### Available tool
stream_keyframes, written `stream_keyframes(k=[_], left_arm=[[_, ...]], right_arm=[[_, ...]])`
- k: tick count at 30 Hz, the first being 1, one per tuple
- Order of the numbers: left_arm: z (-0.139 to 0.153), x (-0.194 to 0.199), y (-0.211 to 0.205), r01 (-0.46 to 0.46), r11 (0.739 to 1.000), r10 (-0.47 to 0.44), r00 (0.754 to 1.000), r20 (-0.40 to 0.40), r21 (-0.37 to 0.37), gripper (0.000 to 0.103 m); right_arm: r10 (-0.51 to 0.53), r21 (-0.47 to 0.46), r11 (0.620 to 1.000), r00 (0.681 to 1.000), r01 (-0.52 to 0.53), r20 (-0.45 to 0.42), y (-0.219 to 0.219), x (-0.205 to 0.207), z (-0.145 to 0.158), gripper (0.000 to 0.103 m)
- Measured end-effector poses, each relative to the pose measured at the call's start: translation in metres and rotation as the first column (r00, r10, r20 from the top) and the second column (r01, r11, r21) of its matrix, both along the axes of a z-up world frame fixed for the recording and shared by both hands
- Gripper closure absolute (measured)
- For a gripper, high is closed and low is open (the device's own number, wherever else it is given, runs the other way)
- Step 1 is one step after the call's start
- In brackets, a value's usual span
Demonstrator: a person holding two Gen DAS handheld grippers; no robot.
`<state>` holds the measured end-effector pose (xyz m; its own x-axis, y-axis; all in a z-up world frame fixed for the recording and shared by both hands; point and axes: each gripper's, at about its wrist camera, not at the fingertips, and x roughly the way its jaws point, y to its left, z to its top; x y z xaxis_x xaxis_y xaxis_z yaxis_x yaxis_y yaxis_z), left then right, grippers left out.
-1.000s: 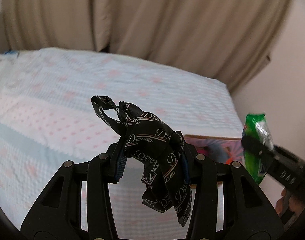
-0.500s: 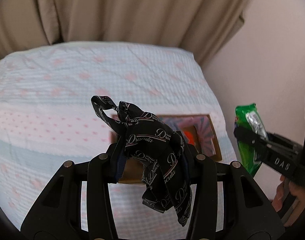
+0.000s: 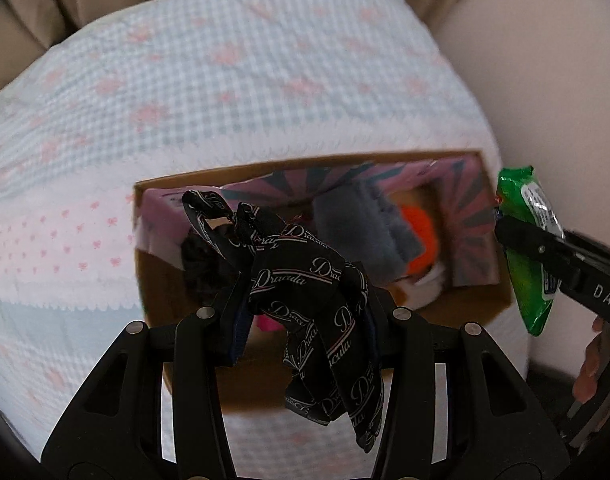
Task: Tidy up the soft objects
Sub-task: 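Carry the green packet and black scarf into the box and release both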
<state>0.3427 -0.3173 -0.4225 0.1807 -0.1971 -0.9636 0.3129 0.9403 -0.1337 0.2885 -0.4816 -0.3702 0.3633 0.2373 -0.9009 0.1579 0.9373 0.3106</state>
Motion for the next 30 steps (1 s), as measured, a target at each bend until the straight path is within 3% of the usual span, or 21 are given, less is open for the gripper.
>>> stream_keyframes(k=[3, 7, 8, 10, 11, 12, 14, 16, 24, 30], left_arm=[[-0.016, -0.001, -0.004, 0.031, 0.997, -0.030, 0.999, -0.013, 0.065, 0.062], [-0.026, -0.001, -0.006, 0.051, 0.994, -0.049, 0.999, -0.021, 0.093, 0.062], [-0.027, -0.001, -0.008, 0.057, 0.994, -0.056, 0.998, -0.013, 0.097, 0.058], [-0.023, -0.001, -0.011, 0.072, 0.992, -0.071, 0.997, -0.011, 0.099, 0.040], [-0.022, -0.001, -0.013, 0.081, 0.992, -0.080, 0.997, -0.014, 0.100, 0.016], [-0.020, -0.001, -0.014, 0.095, 0.991, -0.094, 0.996, -0.012, 0.099, 0.001], [-0.016, -0.002, -0.013, 0.098, 0.990, -0.098, 0.995, 0.001, 0.103, 0.000], [-0.010, -0.003, -0.009, 0.093, 0.991, -0.094, 0.996, 0.001, 0.093, 0.000], [0.014, -0.011, 0.007, 0.075, 0.994, -0.077, 0.997, 0.027, 0.077, 0.000], [0.042, -0.029, 0.020, 0.061, 0.996, -0.065, 0.996, 0.066, 0.062, 0.000]], right_arm=[[0.005, 0.010, 1.000, 0.999, -0.005, -0.034, 0.001, 0.010, -0.022, 0.070], [-0.001, 0.011, 1.000, 0.998, 0.002, -0.062, 0.005, 0.017, -0.035, 0.070], [0.001, 0.018, 1.000, 0.997, 0.000, -0.071, 0.006, 0.020, -0.037, 0.070], [0.009, 0.019, 1.000, 0.996, -0.008, -0.084, 0.006, 0.024, -0.040, 0.070], [0.024, 0.021, 1.000, 0.995, -0.022, -0.098, 0.008, 0.027, -0.042, 0.066], [0.031, 0.029, 0.999, 0.994, -0.029, -0.102, 0.008, 0.029, -0.043, 0.060], [0.041, 0.050, 0.998, 0.995, -0.036, -0.094, 0.010, 0.031, -0.041, 0.027], [0.044, 0.044, 0.998, 0.995, -0.040, -0.086, 0.011, 0.029, -0.037, 0.004], [0.013, -0.007, 1.000, 0.999, -0.013, -0.049, 0.016, 0.013, -0.023, 0.002], [0.003, -0.033, 0.999, 1.000, -0.003, -0.013, 0.021, -0.001, 0.006, 0.002]])
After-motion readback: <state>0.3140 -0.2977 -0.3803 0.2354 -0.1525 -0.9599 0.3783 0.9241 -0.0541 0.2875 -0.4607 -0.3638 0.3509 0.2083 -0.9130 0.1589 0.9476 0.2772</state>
